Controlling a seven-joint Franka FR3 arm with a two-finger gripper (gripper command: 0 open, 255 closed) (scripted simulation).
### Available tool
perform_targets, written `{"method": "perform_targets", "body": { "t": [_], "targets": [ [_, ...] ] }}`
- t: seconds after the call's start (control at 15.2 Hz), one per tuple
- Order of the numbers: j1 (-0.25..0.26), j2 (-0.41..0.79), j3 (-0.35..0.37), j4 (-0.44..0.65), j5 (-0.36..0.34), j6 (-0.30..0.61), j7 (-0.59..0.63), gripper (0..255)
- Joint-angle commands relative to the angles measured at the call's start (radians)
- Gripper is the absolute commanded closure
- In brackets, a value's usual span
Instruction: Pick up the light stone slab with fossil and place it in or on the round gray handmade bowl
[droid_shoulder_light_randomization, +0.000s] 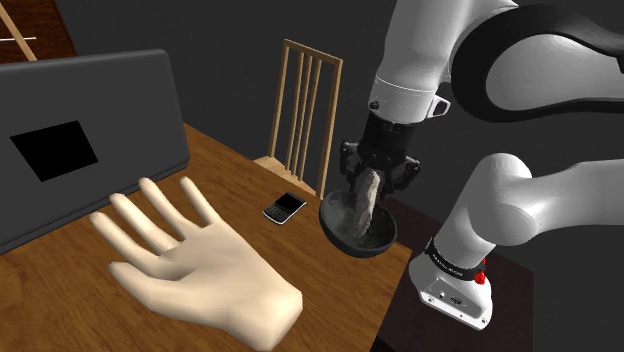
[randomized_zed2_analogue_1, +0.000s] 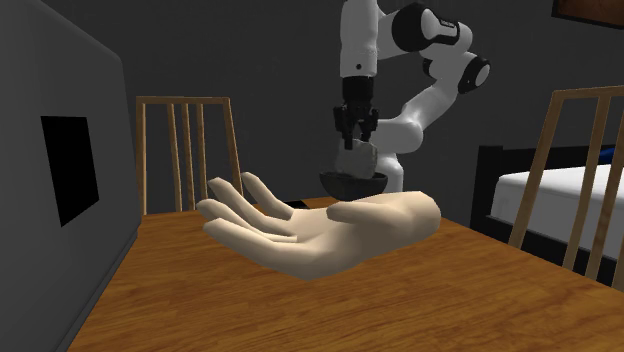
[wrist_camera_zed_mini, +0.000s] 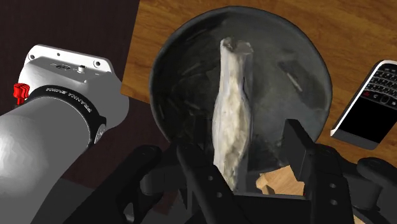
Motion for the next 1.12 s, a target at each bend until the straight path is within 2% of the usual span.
{"method": "perform_targets", "body": {
  "t": [0.0,0.26,0.53,1.06],
  "targets": [
    [0.0,0.0,0.0,0.0,0.0,0.0,0.0,0],
    [0.0,0.0,0.0,0.0,0.0,0.0,0.0,0],
    [-0.02,0.016,-0.046,0.129,-0.045,-0.112,0.007,0],
    [-0.02,0.016,-0.046,0.129,-0.045,-0.112,0.007,0]
  ]
}}
